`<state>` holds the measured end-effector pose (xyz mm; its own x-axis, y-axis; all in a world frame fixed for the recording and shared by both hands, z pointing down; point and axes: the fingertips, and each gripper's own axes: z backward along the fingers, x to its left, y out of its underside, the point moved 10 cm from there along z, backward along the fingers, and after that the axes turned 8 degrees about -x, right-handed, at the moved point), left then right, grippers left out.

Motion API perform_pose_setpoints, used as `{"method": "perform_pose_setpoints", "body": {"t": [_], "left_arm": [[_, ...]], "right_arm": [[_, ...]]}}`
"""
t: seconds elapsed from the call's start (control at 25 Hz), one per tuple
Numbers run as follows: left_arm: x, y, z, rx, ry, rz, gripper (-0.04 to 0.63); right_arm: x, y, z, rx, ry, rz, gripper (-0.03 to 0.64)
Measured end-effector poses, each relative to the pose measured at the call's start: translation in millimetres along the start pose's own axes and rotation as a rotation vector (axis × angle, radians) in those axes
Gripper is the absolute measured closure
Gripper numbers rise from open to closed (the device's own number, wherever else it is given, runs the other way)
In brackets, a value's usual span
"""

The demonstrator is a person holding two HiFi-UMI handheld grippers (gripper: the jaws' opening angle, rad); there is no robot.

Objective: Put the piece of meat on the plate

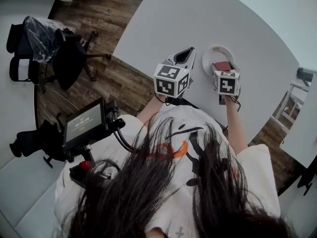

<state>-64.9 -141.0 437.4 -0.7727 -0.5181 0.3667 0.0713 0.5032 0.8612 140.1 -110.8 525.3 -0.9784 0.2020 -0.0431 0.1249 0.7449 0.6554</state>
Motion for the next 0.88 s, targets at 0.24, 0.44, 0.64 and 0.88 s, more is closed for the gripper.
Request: {"method": "perform_pose_setpoints", "body": {"t": [0.24,0.44,0.64,0.88], "left_arm": [[-2.3,2.4,-0.5,0.010,0.013,-0.010,0.589],[-0.8,2.2,0.1,0.009,0.008,-0.009,0.589],[0.1,2.4,0.2,0.011,0.007,-0.008,0.589],[2.5,2.7,0.9,0.012,-0.003,-0.007,0.589]], "right_arm": [[3.4,6.1,0.9,-0.046,0.002,0.046,0.282],[2.7,8.0,0.8,-0.077,-0.008,0.048,0.282],[2.1,8.5,0.9,-0.142,-0.009,0.049,0.282],[-0.1,14.2,0.6,-0.199,-0.009,0.054,0.282]]}}
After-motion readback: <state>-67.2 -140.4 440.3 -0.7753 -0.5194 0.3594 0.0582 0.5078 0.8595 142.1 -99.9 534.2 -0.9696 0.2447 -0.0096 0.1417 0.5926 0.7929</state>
